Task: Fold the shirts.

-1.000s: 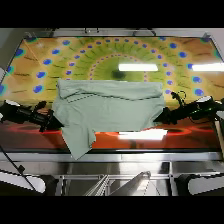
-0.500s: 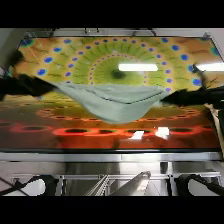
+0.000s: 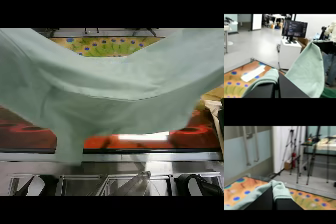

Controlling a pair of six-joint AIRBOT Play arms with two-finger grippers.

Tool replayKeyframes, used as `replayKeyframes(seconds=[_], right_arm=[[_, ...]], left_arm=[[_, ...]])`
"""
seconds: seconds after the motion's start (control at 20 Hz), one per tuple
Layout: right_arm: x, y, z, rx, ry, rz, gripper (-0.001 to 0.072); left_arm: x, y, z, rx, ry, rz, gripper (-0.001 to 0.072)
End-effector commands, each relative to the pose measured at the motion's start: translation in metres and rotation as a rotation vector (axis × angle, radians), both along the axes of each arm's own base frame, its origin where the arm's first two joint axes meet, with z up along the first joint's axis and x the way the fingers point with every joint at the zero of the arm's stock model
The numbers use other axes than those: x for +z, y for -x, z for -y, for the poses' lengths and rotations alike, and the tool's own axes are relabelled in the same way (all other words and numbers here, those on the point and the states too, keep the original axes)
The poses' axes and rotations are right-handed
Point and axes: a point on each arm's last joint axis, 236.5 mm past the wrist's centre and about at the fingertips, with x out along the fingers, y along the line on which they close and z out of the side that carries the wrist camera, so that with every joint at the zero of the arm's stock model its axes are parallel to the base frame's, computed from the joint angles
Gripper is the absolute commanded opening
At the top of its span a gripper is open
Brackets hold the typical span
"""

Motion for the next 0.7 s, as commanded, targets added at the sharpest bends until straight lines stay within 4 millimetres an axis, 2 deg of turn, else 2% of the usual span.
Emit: replayKeyframes(seconds=[0.0, 0.05, 0.1, 0.2, 0.25, 0.3, 0.45, 0.55, 0.65], right_arm=[[-0.016, -0.019, 0.011, -0.02, 0.008, -0.094, 0.0019], [-0.03, -0.035, 0.011, 0.015, -0.002, -0.145, 0.0019], [-0.045, -0.056, 0.013, 0.043, -0.016, -0.196, 0.0019], [-0.086, -0.104, 0.009, 0.107, -0.026, -0.304, 0.0019], [-0.115, -0.132, 0.005, 0.138, -0.036, -0.376, 0.0019], [-0.147, -0.157, 0.001, 0.162, -0.05, -0.453, 0.0019], [-0.267, -0.231, -0.003, 0.179, -0.113, -0.698, 0.002], [-0.351, -0.264, -0.001, 0.16, -0.147, -0.834, 0.002], [-0.418, -0.288, 0.002, 0.135, -0.205, -0.91, 0.002]], left_arm=[[0.009, -0.005, -0.006, -0.032, 0.036, -0.02, 0.0024], [-0.004, -0.018, -0.009, -0.063, 0.031, -0.067, 0.0024], [-0.025, -0.043, -0.013, -0.054, 0.005, -0.141, 0.0024], [-0.086, -0.107, -0.02, 0.004, -0.079, -0.329, 0.0024], [-0.12, -0.137, -0.019, 0.016, -0.122, -0.416, 0.0024], [-0.159, -0.168, -0.017, 0.012, -0.157, -0.51, 0.0025], [-0.283, -0.253, -0.005, -0.056, -0.159, -0.767, 0.0024], [-0.367, -0.296, -0.003, -0.111, -0.126, -0.921, 0.0024], [-0.438, -0.331, -0.008, -0.129, -0.084, -1.048, 0.0023]])
